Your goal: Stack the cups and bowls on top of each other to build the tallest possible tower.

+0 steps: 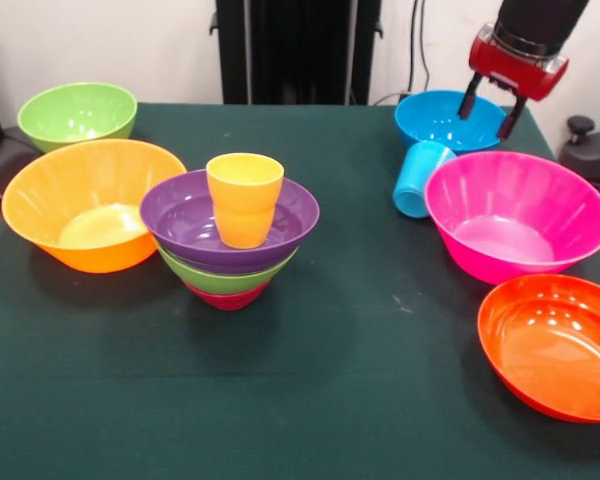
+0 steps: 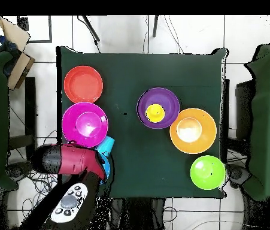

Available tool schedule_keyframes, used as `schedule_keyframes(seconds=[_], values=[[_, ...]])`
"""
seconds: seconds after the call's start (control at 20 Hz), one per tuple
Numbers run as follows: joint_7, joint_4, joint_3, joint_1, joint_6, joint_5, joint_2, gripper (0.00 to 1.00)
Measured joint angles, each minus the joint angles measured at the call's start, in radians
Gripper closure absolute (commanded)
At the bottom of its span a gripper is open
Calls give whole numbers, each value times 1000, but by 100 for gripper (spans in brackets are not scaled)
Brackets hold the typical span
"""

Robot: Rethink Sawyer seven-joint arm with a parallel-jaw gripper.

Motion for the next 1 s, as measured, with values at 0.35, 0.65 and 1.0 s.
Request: schedule_keyframes(seconds=[0.35,0.65,1.0], values=[[0,89,8,35,-7,17,-47,0],[6,163,32,40,-92,52,-64,0],[28,219,69,52,-238,63,-50,0]])
